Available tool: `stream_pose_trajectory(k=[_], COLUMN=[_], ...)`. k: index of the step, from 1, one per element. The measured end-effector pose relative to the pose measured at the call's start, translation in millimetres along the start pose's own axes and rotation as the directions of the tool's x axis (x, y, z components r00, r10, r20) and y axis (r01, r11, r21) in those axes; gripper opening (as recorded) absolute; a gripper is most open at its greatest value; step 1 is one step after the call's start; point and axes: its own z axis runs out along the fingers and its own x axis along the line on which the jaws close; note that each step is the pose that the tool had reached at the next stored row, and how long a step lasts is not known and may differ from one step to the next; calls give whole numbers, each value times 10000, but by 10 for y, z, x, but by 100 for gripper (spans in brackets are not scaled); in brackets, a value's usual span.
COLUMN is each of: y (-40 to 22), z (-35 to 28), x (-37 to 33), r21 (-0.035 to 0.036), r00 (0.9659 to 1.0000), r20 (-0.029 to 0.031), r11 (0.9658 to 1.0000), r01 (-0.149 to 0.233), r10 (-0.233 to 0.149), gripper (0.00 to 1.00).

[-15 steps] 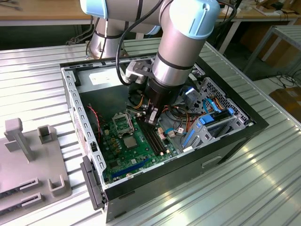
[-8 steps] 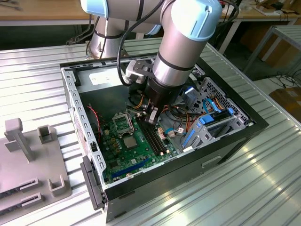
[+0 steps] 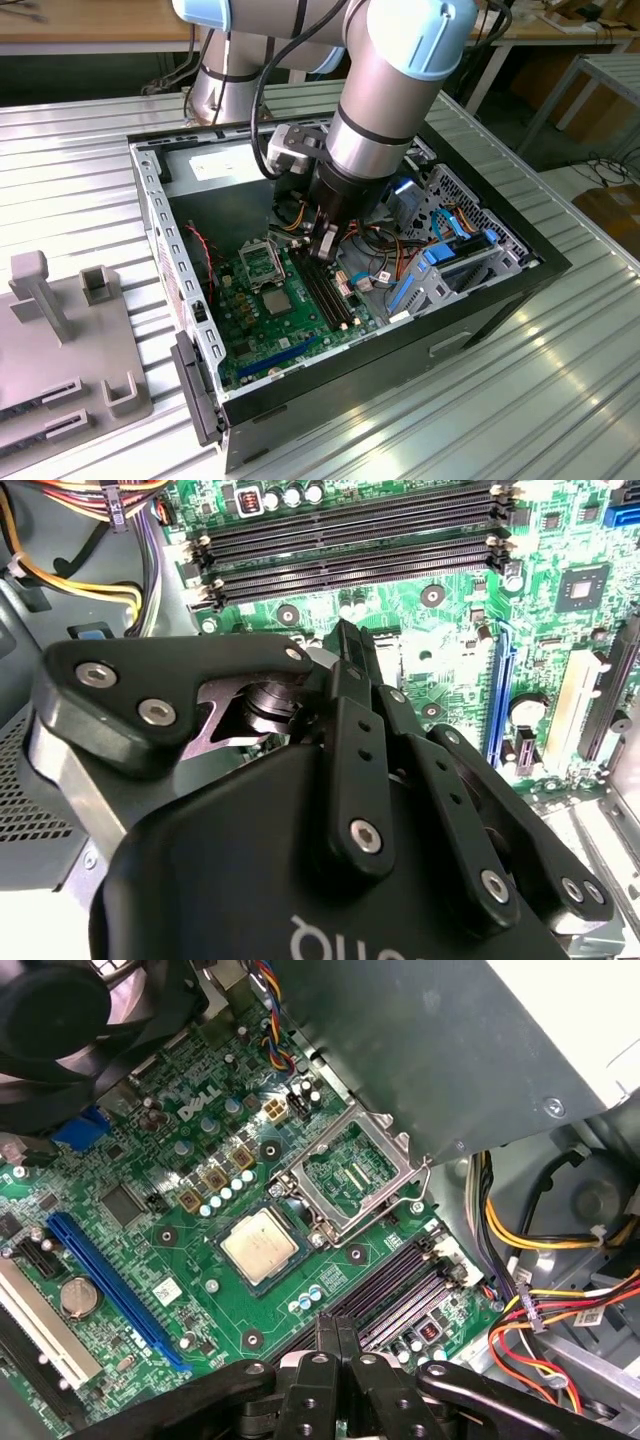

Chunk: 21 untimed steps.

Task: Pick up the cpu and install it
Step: 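Close the cpu cover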

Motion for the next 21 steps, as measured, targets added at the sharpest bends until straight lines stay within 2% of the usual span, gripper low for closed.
stream_pose_trajectory(k=[13, 21], y=[-4, -17], z=[-2, -3], x=[-4, -17], r21=[2, 6], r00=[10000, 9990], r20=[-5, -29], r11=[10000, 9991], r01=[20, 435], r10=[-20, -435], gripper=[11, 11])
